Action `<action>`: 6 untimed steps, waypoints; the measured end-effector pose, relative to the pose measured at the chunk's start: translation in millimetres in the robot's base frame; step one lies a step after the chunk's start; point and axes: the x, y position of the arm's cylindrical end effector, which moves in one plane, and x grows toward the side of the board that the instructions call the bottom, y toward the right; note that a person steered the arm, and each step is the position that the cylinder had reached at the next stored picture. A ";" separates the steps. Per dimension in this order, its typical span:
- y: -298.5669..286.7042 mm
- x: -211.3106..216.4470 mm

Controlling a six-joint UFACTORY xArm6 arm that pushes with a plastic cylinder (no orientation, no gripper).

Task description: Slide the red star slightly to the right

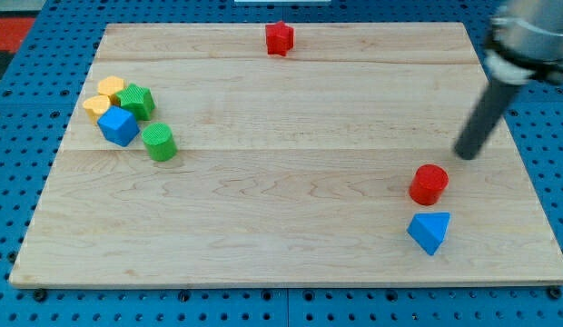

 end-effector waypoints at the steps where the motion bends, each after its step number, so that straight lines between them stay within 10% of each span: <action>1: -96.9 -60.6; 3: -225.3 -214.4; 6: -245.6 -259.1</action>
